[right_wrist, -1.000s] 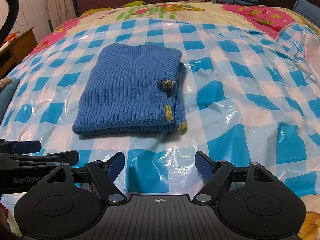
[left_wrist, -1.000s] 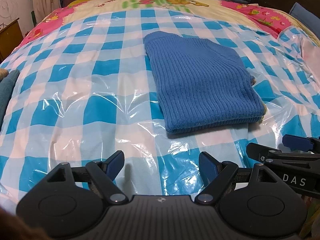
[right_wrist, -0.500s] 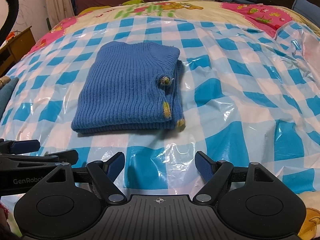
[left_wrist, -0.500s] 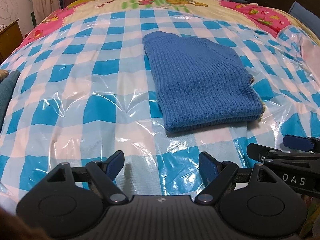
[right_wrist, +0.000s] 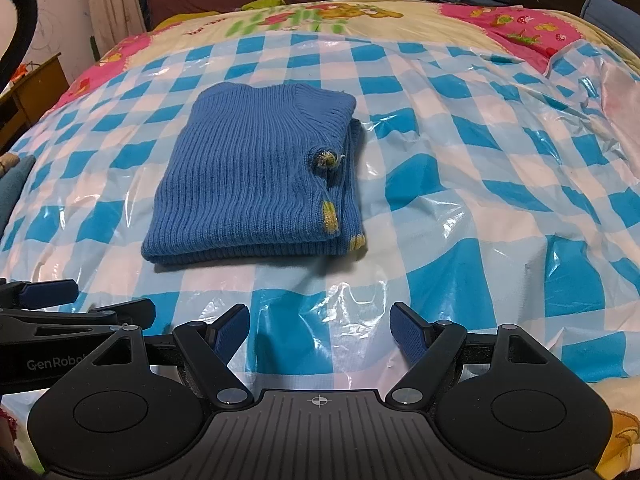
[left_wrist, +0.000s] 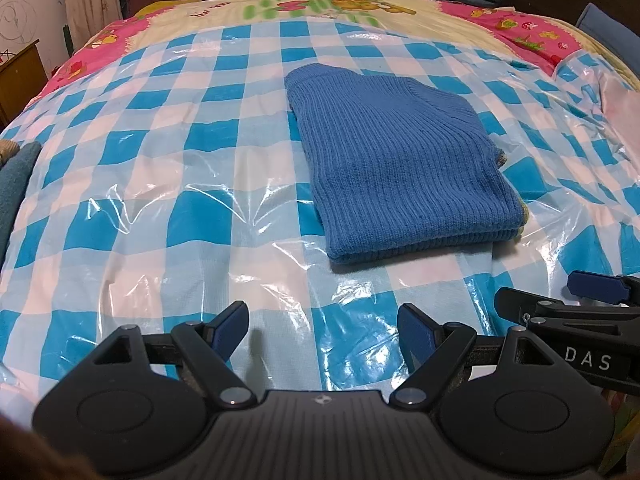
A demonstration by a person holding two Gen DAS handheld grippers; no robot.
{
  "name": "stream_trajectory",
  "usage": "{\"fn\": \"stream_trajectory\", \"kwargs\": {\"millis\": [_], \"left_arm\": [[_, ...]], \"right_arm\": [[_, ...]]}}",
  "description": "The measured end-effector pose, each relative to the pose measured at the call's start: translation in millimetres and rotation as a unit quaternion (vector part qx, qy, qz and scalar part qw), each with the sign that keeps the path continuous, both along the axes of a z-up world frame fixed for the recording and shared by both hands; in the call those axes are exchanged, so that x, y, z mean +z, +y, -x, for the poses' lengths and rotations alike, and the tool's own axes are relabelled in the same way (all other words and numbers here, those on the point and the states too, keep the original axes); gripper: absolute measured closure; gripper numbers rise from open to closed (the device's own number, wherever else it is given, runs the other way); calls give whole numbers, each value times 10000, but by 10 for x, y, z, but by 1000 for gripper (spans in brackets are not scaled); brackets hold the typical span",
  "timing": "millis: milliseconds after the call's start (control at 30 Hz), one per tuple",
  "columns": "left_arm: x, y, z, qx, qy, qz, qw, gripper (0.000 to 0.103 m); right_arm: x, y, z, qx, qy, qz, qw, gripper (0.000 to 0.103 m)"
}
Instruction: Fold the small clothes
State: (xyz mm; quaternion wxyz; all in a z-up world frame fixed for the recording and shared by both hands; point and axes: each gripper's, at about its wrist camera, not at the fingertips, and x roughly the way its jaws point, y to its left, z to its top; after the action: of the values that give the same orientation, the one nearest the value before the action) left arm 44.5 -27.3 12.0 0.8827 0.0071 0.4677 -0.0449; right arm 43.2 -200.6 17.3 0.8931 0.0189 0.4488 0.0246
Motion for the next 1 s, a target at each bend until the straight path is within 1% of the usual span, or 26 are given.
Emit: {"fn": "stream_trajectory", "kwargs": {"millis": [1000], "left_arm": [[-5,-22,16,-6,11,-32,10000,17]], "right_arm": [[-6,-18,23,-28,17,22,10000,24]]}}
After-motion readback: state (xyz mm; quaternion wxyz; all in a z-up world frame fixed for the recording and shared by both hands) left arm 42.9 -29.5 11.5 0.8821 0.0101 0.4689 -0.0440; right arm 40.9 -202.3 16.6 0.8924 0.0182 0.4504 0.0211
